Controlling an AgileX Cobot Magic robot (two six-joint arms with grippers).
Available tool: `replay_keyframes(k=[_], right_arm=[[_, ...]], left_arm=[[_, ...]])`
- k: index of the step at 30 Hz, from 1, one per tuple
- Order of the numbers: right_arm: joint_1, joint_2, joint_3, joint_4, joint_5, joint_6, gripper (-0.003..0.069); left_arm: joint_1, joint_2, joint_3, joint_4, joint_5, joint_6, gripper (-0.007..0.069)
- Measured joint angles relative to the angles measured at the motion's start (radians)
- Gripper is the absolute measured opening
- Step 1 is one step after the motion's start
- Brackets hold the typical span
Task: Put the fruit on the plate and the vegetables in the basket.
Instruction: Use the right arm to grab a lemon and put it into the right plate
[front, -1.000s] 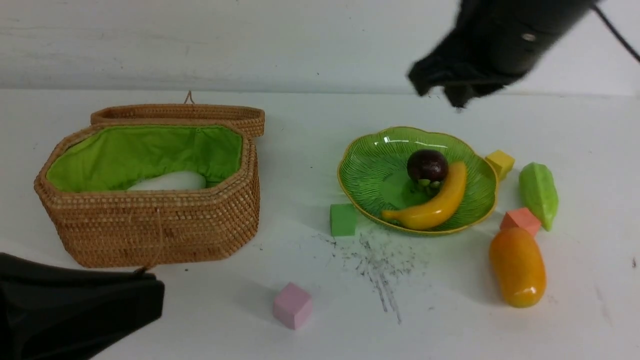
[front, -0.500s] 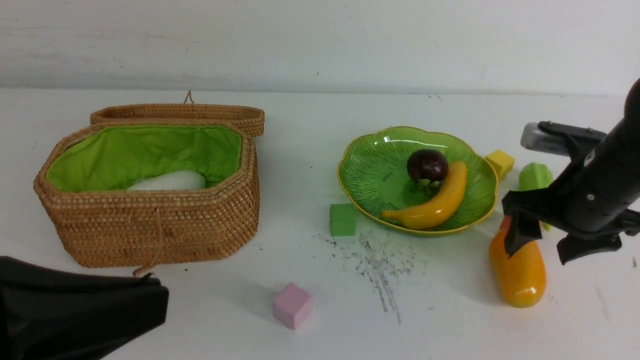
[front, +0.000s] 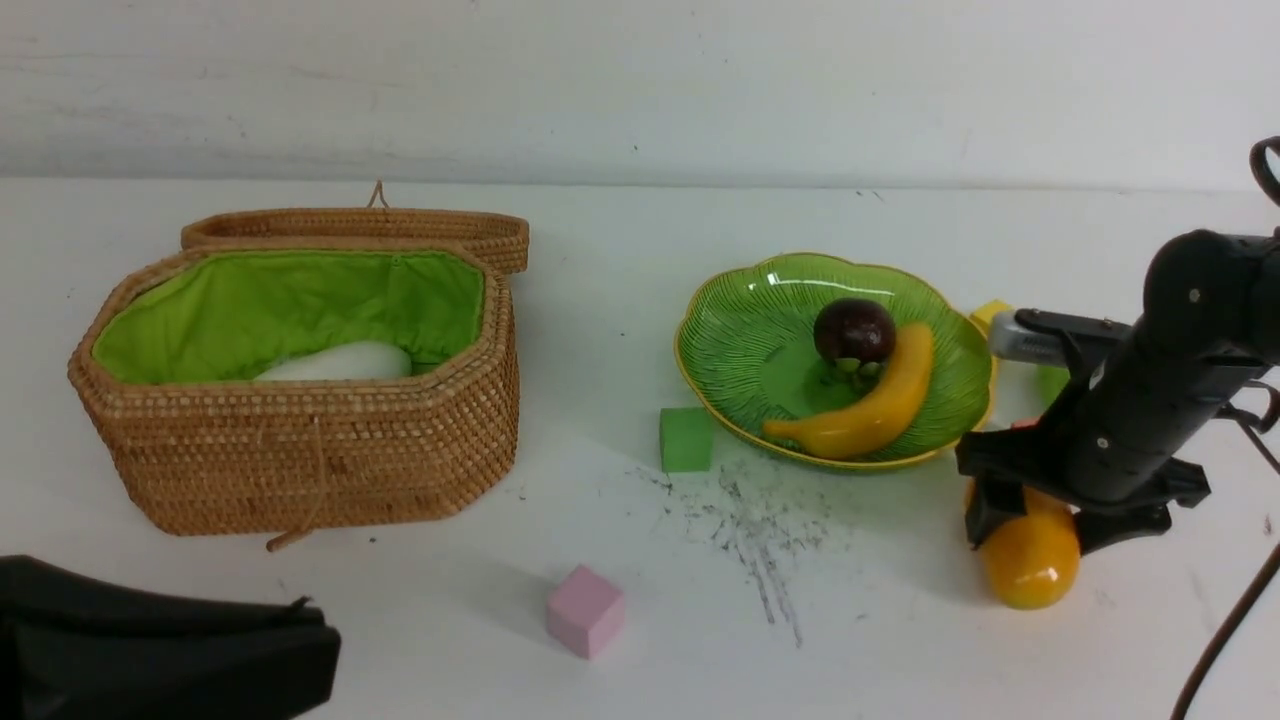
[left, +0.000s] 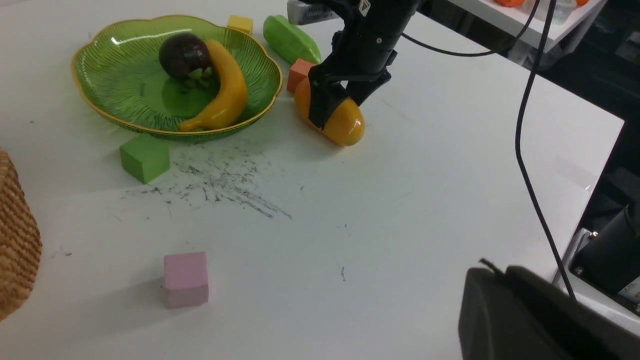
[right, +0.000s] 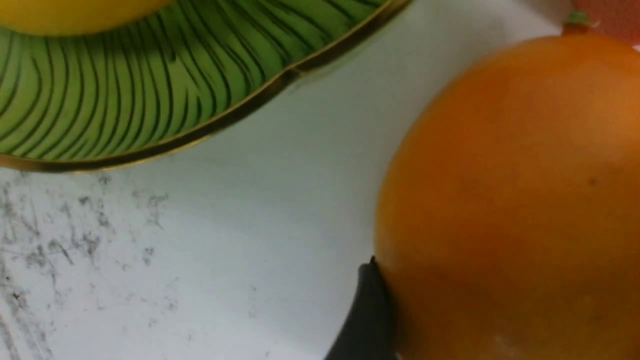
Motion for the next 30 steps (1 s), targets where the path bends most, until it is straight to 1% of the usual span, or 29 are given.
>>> replay_keyframes(k=[4,8,9,11,14,16,19,20,22,27,30], right_arm=[[0.000,0.000,-0.002,0.009,0.016,-0.049,0.0588],[0.000,-0.011,-0.002,0.051,0.079,-0.090,0.0588],[0.006,-0.026,0.002,0.080,0.120,-0.104,0.0588],[0.030,-0.069,0.002,0.126,0.129,-0.118,0.0588],[0.084,-0.126,-0.034,0.162,0.042,-0.156,0.0588],[0.136,-0.136,-0.083,0.185,-0.109,-0.200,0.0588],[0.184,-0.092,-0.146,0.196,-0.300,-0.236,0.0588],[0.184,-0.087,-0.150,0.196,-0.300,-0.239,0.0588],[0.202,-0.010,-0.210,0.200,-0.407,-0.274,0.0588],[0.205,0.105,-0.298,0.199,-0.447,-0.291,0.0594],[0.205,0.122,-0.312,0.199,-0.441,-0.293,0.0660]], left_arm=[[0.000,0.000,0.000,0.003,0.003,0.000,0.0018],[0.000,0.000,0.000,0.010,0.004,0.000,0.0020],[0.000,0.000,0.000,0.011,0.004,0.000,0.0020],[0.000,0.000,0.000,0.012,0.003,0.000,0.0020],[0.000,0.000,0.000,0.012,-0.011,0.000,0.0021],[0.000,0.000,0.000,0.013,-0.032,0.000,0.0022],[0.000,0.000,0.000,0.014,-0.048,0.000,0.0022],[0.000,0.000,0.000,0.014,-0.048,0.000,0.0022],[0.000,0.000,0.000,0.016,-0.054,0.000,0.0023],[0.000,0.000,0.000,0.018,-0.101,0.001,0.0024],[0.000,0.000,0.000,0.018,-0.125,0.003,0.0024]])
